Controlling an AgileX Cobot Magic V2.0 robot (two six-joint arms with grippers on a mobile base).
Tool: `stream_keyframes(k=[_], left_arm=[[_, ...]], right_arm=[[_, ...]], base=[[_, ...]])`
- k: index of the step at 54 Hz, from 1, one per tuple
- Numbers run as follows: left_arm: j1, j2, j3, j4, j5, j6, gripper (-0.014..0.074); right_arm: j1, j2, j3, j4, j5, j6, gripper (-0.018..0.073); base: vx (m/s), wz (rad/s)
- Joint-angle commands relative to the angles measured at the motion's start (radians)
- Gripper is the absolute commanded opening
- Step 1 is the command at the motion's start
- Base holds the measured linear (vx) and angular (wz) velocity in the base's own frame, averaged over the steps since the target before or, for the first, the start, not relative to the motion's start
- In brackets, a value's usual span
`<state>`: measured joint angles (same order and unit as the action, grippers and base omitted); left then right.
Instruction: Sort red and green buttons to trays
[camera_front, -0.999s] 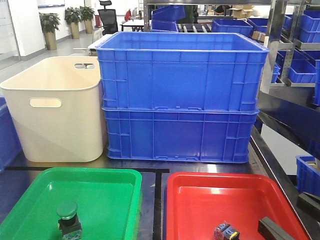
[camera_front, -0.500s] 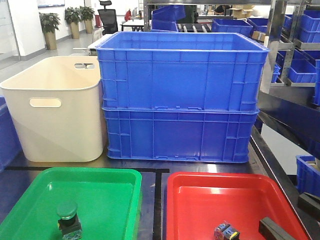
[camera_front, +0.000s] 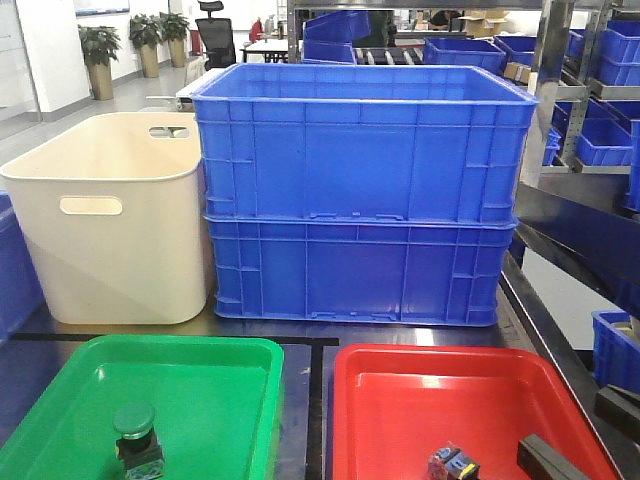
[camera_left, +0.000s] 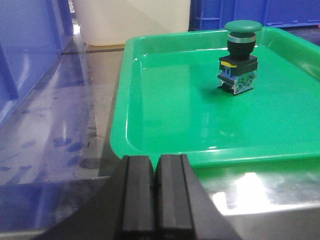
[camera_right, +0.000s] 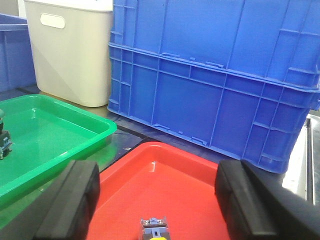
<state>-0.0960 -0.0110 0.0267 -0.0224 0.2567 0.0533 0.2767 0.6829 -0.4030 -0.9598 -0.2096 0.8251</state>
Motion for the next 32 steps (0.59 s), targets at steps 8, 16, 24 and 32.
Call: stream_keyframes(k=[8, 16, 24, 32], left_arm=[[0.0, -0.005, -0.02, -0.003, -0.08, -0.008, -0.0007], [0.0, -0.005, -0.02, -0.003, -0.08, -0.008, -0.0007], [0.0, -0.005, -0.02, -0.003, -0.08, -0.008, -0.0007], [0.0, -0.005, -0.02, -0.003, -0.08, -0.008, -0.0007]], right_arm=[[-0.001, -0.007, -0.029, 0.016, -0.008, -0.024, 0.0523], [0.0, -0.054, -0.029, 0.162, 0.043, -0.023, 0.0473], [0.0, -0.146, -0.029, 0.418, 0.14, -0.11, 0.037], [0.0, -0.255, -0.029, 0.689, 0.314, -0.361, 0.0167]], base=[[0.0, 0.0], [0.0, 0.0], [0.0, 0.0], [0.0, 0.0]])
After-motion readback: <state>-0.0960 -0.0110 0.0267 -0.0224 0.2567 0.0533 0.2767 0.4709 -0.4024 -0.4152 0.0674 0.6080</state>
